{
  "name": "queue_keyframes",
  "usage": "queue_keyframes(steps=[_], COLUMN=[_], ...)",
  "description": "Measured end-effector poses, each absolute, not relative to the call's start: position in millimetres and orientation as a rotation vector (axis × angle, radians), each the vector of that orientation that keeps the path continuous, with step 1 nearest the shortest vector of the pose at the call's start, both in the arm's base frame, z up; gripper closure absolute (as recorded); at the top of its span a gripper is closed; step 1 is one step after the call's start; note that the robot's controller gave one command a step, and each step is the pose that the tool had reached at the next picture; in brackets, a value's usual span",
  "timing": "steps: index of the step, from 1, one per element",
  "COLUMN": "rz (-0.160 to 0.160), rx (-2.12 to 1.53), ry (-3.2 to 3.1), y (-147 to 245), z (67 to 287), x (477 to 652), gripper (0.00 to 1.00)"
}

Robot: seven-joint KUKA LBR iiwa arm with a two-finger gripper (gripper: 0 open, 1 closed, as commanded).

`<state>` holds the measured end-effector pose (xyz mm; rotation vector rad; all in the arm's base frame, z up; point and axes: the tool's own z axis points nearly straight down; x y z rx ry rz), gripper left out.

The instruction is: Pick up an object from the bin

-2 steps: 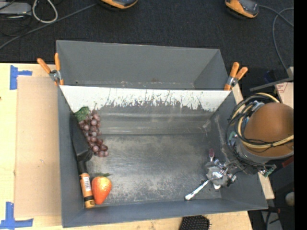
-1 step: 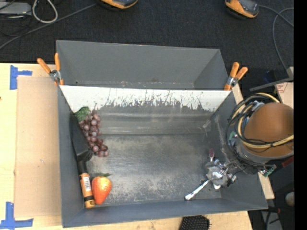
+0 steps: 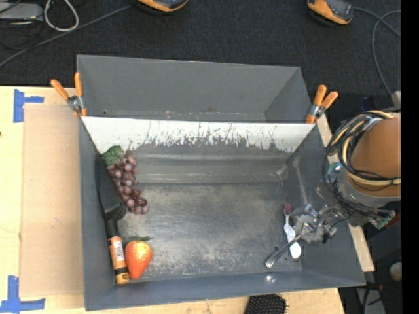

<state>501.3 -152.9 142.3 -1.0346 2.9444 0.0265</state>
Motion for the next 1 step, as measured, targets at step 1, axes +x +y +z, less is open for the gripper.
queue_keyframes(steps=[1], rz=[0.018], rx=[-1.037], ry=[2.936], y=[-153.8], z=[171.9], x=[503.3], gripper=[1.0])
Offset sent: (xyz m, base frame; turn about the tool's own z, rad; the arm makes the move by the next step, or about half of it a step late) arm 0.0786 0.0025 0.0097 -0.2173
